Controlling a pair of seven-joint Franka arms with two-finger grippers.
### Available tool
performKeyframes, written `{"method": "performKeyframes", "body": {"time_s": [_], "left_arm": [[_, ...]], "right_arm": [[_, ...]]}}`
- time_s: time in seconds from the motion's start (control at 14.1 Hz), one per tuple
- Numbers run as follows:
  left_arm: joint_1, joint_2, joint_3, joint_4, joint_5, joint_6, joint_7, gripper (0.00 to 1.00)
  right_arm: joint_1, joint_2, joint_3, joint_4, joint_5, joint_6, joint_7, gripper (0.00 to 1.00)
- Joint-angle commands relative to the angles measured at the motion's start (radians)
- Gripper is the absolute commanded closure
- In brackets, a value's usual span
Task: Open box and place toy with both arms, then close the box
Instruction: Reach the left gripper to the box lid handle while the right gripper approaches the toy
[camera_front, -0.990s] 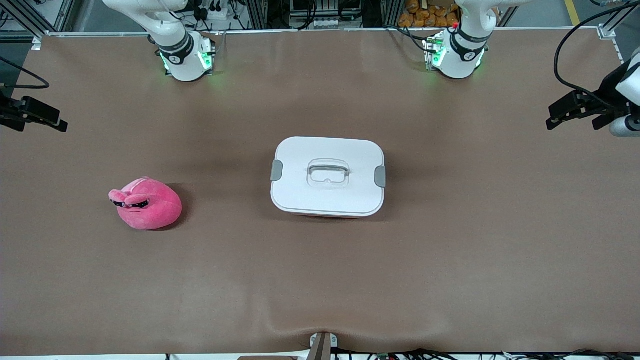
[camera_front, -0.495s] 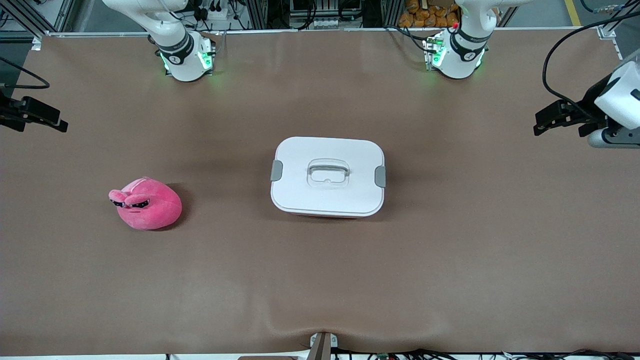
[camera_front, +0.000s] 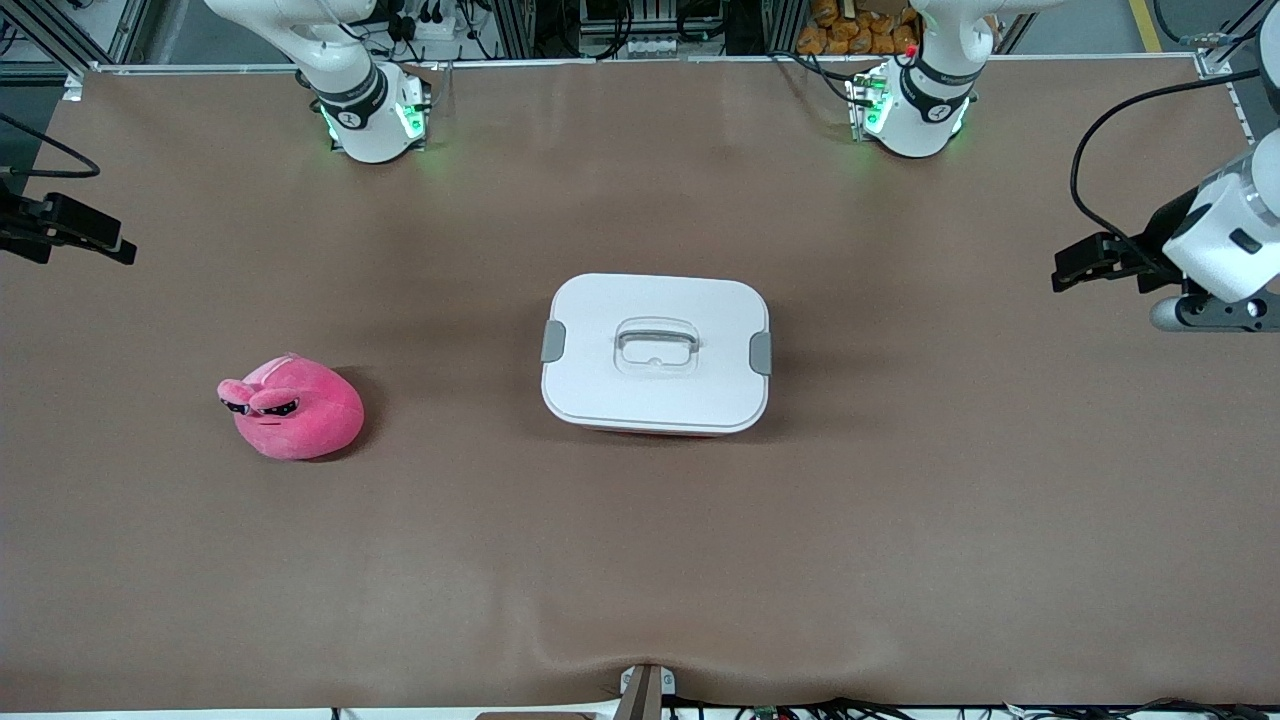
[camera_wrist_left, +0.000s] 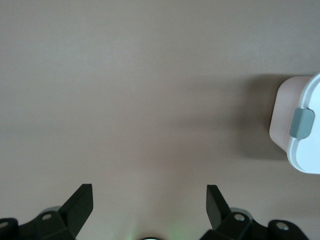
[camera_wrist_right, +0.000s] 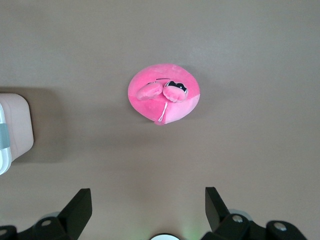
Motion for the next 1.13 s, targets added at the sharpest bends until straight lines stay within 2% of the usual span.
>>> {"method": "performKeyframes", "body": {"time_s": [0.0,0.35,0.64,1.06], "left_arm": [[-0.004,0.012,-0.004,0.025,-0.015,-0.005,-0.099,0.00],[-0.007,0.040,-0.012,0.025,-0.093,-0.004,-0.324,0.00],[-0.046,0.041,-0.049,0.025,-0.079,0.004,-0.520,0.00],[-0.111,0.068,-0.049,0.025,-0.082,0.049,-0.717,0.00]], "right_arm": [[-0.003,0.007,0.001,0.014,0.010,-0.012,-0.006,0.00],[-0.003,0.007,0.003,0.014,0.010,-0.012,-0.006,0.00],[-0.004,0.007,0.003,0.014,0.010,-0.012,-0.006,0.00],[-0.001,0.010,0.003,0.014,0.010,-0.009,-0.006,0.00]]}}
